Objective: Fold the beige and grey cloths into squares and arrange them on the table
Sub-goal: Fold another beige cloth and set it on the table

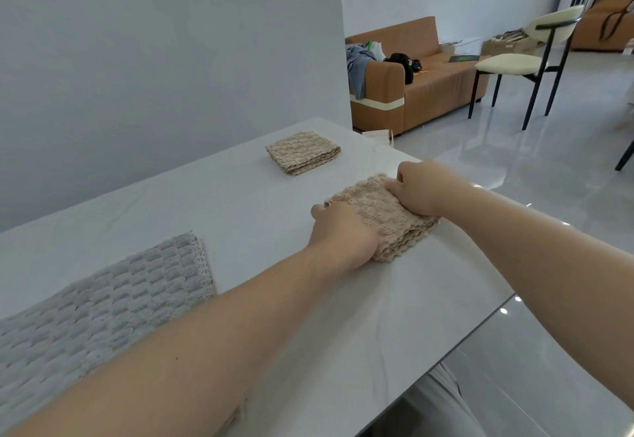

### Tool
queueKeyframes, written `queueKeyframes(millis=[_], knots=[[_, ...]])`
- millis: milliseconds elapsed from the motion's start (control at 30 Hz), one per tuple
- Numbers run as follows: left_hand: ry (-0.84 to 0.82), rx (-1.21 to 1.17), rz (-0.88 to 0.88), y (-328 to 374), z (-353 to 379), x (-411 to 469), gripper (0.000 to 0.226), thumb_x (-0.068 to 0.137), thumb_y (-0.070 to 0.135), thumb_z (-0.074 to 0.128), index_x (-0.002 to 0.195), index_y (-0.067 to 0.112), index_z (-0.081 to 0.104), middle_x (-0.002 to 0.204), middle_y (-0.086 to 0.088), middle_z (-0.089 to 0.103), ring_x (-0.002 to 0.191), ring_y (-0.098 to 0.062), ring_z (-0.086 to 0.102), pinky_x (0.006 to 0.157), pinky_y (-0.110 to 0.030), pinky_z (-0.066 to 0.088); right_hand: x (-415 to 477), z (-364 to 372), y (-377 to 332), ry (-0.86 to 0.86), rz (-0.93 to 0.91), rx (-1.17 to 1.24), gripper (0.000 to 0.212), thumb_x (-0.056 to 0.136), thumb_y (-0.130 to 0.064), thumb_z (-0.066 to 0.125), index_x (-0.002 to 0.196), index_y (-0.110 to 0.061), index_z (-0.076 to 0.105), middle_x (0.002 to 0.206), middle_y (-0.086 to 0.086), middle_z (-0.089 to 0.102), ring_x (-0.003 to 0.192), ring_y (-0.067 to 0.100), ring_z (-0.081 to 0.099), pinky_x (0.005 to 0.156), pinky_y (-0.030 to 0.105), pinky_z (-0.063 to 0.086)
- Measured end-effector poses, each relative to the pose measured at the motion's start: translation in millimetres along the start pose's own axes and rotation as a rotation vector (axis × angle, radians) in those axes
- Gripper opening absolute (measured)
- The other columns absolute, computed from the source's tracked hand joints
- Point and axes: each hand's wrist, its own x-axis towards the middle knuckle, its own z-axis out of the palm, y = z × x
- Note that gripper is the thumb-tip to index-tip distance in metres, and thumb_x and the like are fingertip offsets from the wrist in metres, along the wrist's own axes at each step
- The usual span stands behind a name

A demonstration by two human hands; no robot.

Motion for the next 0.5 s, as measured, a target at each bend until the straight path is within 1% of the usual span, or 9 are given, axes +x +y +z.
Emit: queueKeyframes(millis=[33, 100, 133, 200, 267, 300, 367, 433, 500], knots=[[-0.023, 0.074, 0.001, 1.2, -3.1, -4.1, 0.051, 0.080, 0.031, 0.065, 0.126, 0.009, 0.056, 0.144, -0.017, 0.036, 0.105, -0.035, 0.063, 0.088, -0.041, 0.055, -2.0, 0.6, -1.0, 0.036, 0.010, -0.023, 0.048, 0.102, -0.055, 0.041, 0.122, -0.013, 0.055, 0.118, 0.012, 0.063, 0.099, 0.032, 0.060, 0.086, 0.044, 0.053], [0.032, 0.240, 0.050, -4.2, -1.5, -4.4, 0.064, 0.089, 0.038, 0.057, 0.144, 0.010, 0.041, 0.163, -0.015, 0.012, 0.128, -0.037, 0.049, 0.100, -0.043, 0.047, -4.9, 0.0, -2.2, 0.156, -0.029, -0.034, 0.048, 0.100, -0.054, 0.046, 0.129, -0.016, 0.051, 0.127, 0.010, 0.056, 0.109, 0.034, 0.060, 0.086, 0.049, 0.055], [0.077, 0.319, 0.117, -4.8, -1.7, -5.4, 0.069, 0.093, 0.041, 0.052, 0.152, 0.011, 0.033, 0.167, -0.013, 0.005, 0.140, -0.037, 0.036, 0.107, -0.045, 0.040, -5.7, -0.8, -3.3, 0.224, -0.085, -0.015, 0.046, 0.101, -0.050, 0.047, 0.132, -0.017, 0.051, 0.132, 0.009, 0.054, 0.116, 0.034, 0.057, 0.088, 0.049, 0.054], [0.164, 0.423, 0.277, -6.7, -0.7, 1.3, 0.067, 0.101, 0.042, 0.040, 0.159, 0.012, 0.023, 0.169, -0.010, 0.005, 0.151, -0.032, 0.017, 0.117, -0.046, 0.026, -7.7, -4.7, -7.7, 0.273, -0.224, 0.093, 0.042, 0.104, -0.040, 0.045, 0.141, -0.019, 0.050, 0.145, 0.006, 0.051, 0.132, 0.029, 0.048, 0.100, 0.048, 0.049], [0.174, 0.482, 0.385, -8.6, 1.5, 9.9, 0.066, 0.105, 0.043, 0.030, 0.160, 0.010, 0.017, 0.170, -0.009, 0.003, 0.155, -0.027, 0.005, 0.124, -0.044, 0.016, -10.5, -6.3, -13.2, 0.185, -0.338, 0.191, 0.044, 0.108, -0.032, 0.039, 0.149, -0.019, 0.045, 0.156, 0.002, 0.044, 0.143, 0.022, 0.039, 0.116, 0.041, 0.036], [0.143, 0.501, 0.393, -10.5, 3.4, 15.5, 0.068, 0.106, 0.046, 0.025, 0.161, 0.009, 0.014, 0.170, -0.009, 0.000, 0.156, -0.026, 0.001, 0.126, -0.043, 0.011, -12.1, -4.7, -15.2, 0.120, -0.366, 0.187, 0.046, 0.109, -0.030, 0.036, 0.153, -0.019, 0.041, 0.160, 0.000, 0.040, 0.148, 0.020, 0.033, 0.120, 0.036, 0.027], [0.046, 0.524, 0.356, -17.7, 10.5, 24.1, 0.074, 0.105, 0.053, 0.019, 0.162, 0.007, 0.005, 0.170, -0.010, -0.004, 0.157, -0.025, -0.001, 0.127, -0.042, 0.006, -14.1, 2.1, -14.7, -0.001, -0.381, 0.151, 0.048, 0.110, -0.030, 0.032, 0.157, -0.022, 0.035, 0.164, -0.005, 0.032, 0.153, 0.015, 0.023, 0.122, 0.029, 0.015], [-0.017, 0.512, 0.299, -26.4, 18.9, 25.9, 0.081, 0.103, 0.060, 0.017, 0.161, 0.007, -0.001, 0.170, -0.011, -0.006, 0.157, -0.025, -0.002, 0.127, -0.042, 0.005, -14.8, 11.5, -9.4, -0.093, -0.364, 0.163, 0.048, 0.110, -0.035, 0.031, 0.158, -0.028, 0.033, 0.164, -0.010, 0.030, 0.154, 0.010, 0.018, 0.121, 0.026, 0.012], [-0.025, 0.496, 0.285, -33.4, 23.3, 25.3, 0.085, 0.101, 0.064, 0.015, 0.161, 0.007, -0.004, 0.170, -0.010, -0.006, 0.157, -0.023, -0.005, 0.127, -0.042, 0.002, -12.6, 20.0, -3.5, -0.148, -0.351, 0.195, 0.049, 0.110, -0.043, 0.029, 0.158, -0.034, 0.030, 0.166, -0.013, 0.024, 0.154, 0.006, 0.012, 0.122, 0.027, 0.008]])
